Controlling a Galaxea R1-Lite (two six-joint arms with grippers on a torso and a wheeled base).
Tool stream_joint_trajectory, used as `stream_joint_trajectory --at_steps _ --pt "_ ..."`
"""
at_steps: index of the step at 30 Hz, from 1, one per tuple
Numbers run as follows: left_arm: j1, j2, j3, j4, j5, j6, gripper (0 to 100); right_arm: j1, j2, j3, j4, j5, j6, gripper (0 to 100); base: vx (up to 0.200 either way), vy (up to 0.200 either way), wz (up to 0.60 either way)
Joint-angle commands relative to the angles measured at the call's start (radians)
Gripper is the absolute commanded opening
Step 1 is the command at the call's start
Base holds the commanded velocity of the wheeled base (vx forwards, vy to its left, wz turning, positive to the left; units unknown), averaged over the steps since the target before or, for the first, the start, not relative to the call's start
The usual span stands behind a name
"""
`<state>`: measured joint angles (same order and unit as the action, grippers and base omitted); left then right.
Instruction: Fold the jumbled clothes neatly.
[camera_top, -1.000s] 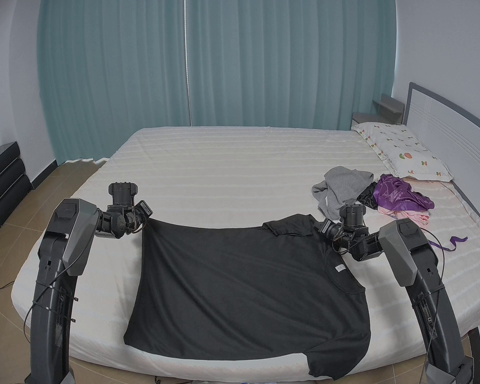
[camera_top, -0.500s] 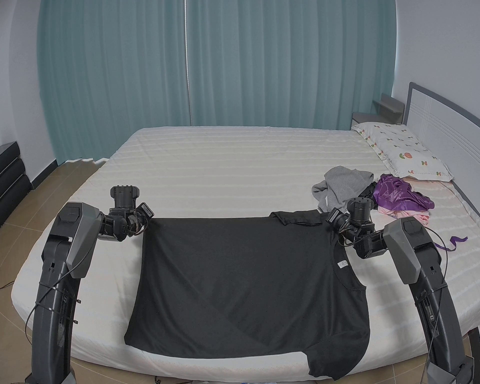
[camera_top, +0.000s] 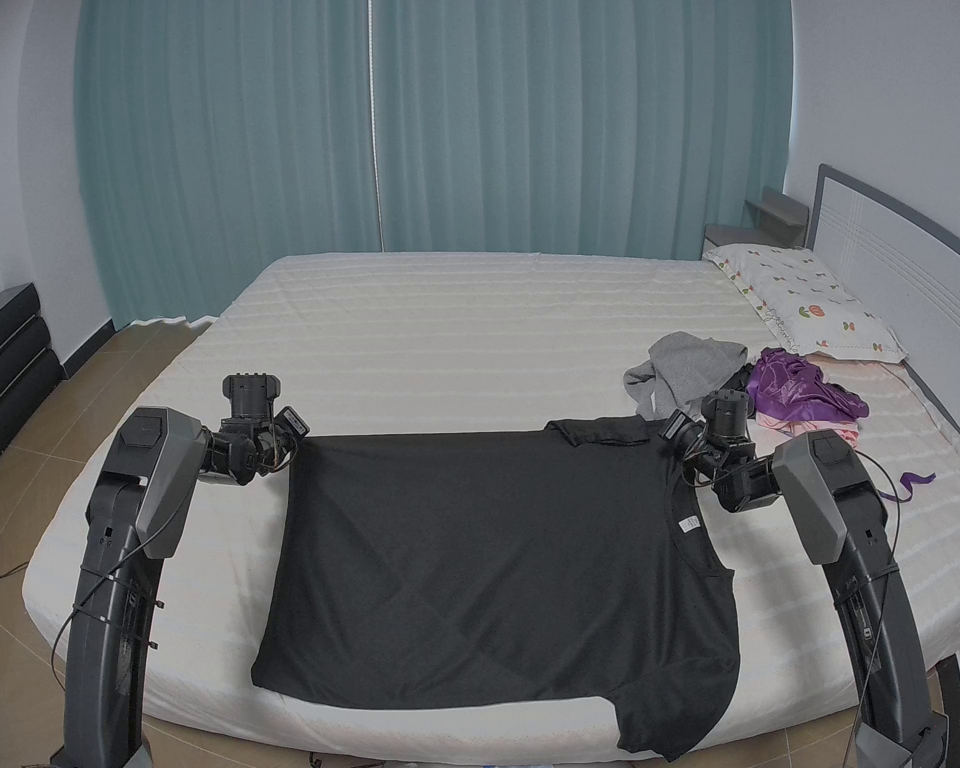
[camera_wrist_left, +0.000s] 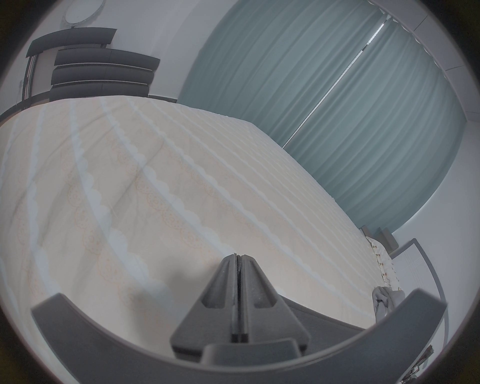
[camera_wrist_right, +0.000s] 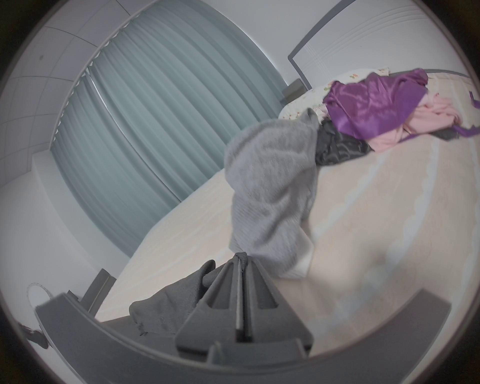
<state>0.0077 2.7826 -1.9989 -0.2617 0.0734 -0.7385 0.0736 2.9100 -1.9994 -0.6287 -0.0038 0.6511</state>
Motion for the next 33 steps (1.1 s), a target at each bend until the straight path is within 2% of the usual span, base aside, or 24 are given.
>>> stream_joint_trajectory --at_steps 1,4,7,10,16,22,23,33 --pt "0.008 -0.012 0.0 0.001 0.0 -0.002 0 -0.02 -0.075 -0.001 0.026 -0.007 0.007 0 0.0 0.0 0.0" --pt "0.008 -0.009 0.002 0.013 0.003 0.002 0 -0.026 -0.077 -0.001 0.08 -0.008 0.009 0 0.0 0.0 0.0" --pt "0.005 -0.009 -0.001 0.128 0.014 0.013 0 -0.037 -0.061 -0.001 0.224 -0.012 0.009 0 0.0 0.0 0.0" --pt "0.006 -0.015 -0.001 0.194 0.012 0.025 0 -0.043 -0.051 -0.001 0.276 -0.013 0.005 0 0.0 0.0 0.0" --pt "0.012 -0.041 -0.001 0.256 0.011 0.044 0 -0.061 -0.106 0.059 0.284 0.001 0.007 0 0.0 0.0 0.0" --pt "0.02 -0.072 0.002 0.262 0.011 0.042 0 -0.071 -0.14 0.079 0.273 0.004 0.015 0 0.0 0.0 0.0" --pt "0.025 -0.089 0.003 0.272 0.011 0.042 0 -0.078 -0.166 0.113 0.27 0.024 0.015 0 0.0 0.0 0.0" --pt "0.025 -0.084 -0.001 0.291 0.014 0.044 0 -0.067 -0.169 0.14 0.208 0.041 0.007 0 0.0 0.0 0.0"
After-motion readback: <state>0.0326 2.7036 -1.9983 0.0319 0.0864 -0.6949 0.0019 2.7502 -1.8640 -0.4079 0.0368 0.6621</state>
